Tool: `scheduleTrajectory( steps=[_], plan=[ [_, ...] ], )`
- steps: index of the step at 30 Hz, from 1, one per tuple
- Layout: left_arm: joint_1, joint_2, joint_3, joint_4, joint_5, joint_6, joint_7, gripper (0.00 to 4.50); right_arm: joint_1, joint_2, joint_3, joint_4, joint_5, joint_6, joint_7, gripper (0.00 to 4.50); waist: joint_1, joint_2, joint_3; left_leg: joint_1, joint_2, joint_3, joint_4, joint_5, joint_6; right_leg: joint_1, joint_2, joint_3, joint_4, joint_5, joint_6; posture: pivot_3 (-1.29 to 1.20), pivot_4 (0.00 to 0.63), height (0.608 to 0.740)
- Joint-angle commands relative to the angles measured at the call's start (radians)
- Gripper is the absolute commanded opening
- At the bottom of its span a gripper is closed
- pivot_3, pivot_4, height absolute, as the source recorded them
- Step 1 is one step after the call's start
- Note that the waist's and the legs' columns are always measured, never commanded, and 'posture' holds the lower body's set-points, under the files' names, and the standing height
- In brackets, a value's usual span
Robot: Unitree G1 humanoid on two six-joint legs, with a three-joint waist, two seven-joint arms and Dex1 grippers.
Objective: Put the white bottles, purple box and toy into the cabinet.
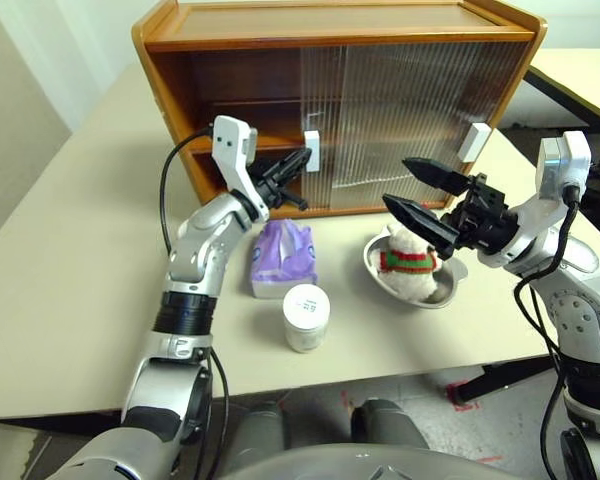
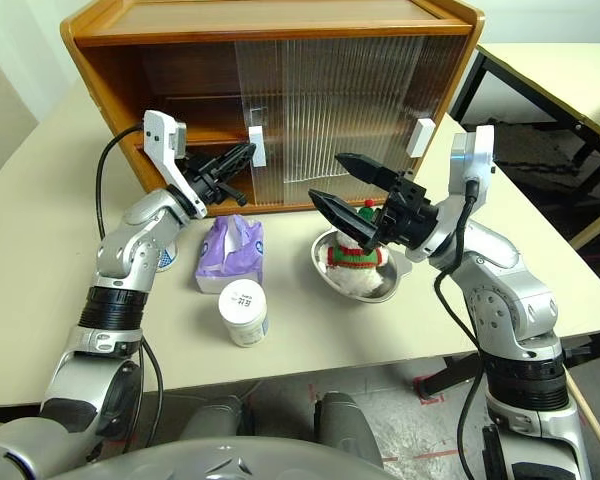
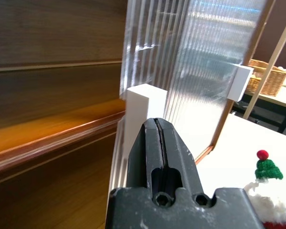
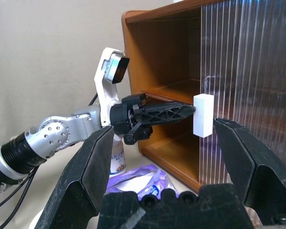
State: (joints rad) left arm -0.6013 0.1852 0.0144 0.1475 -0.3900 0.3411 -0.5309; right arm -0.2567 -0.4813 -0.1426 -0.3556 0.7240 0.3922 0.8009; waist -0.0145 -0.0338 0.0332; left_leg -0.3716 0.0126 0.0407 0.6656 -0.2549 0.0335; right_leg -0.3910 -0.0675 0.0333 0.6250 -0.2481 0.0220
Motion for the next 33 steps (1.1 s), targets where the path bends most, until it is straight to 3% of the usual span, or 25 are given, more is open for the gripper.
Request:
scheduleTrajectory(
  steps=[1, 7, 20, 33],
  plan=[
    [-0.023, -0.013, -0.013, 0.038, 0.019, -0.019, -0.012, 0.02, 0.009, -0.009, -0.021, -0.023, 0.002, -0.011, -0.006, 4.5, 0.0, 0.0, 0.0, 0.0, 0.0, 0.0, 0.0, 0.0, 0.0, 0.0, 0.0, 0.0, 0.0, 0.0, 0.0, -0.06, 0.0, 0.74],
    [-0.017, -0.013, -0.011, 0.036, 0.021, -0.023, -0.024, 0.02, 0.013, -0.013, -0.024, -0.023, 0.003, -0.013, -0.01, 4.5, -0.014, 0.0, 0.0, 0.0, 0.0, 0.0, 0.0, 0.0, 0.0, 0.0, 0.0, 0.0, 0.0, 0.0, 0.0, -0.07, 0.0, 0.74],
    [0.103, 0.061, 0.031, -0.212, -0.068, 0.119, -0.036, 0.02, -0.013, -0.006, -0.004, 0.018, -0.005, -0.022, 0.012, 4.5, -0.021, 0.0, 0.0, 0.0, 0.001, 0.0, 0.0, 0.0, 0.0, 0.0, 0.001, 0.002, 0.0, 0.0, 0.001, -0.02, 0.0, 0.74],
    [0.066, 0.008, 0.044, -0.1, 0.005, 0.019, 0.07, 0.02, -0.017, -0.01, -0.009, 0.027, -0.007, -0.028, 0.021, 4.5, -0.019, 0.0, 0.0, 0.0, 0.0, 0.0, 0.001, 0.0, 0.001, 0.0, 0.001, 0.003, -0.001, 0.001, 0.002, -0.04, 0.0, 0.74]
  ],
)
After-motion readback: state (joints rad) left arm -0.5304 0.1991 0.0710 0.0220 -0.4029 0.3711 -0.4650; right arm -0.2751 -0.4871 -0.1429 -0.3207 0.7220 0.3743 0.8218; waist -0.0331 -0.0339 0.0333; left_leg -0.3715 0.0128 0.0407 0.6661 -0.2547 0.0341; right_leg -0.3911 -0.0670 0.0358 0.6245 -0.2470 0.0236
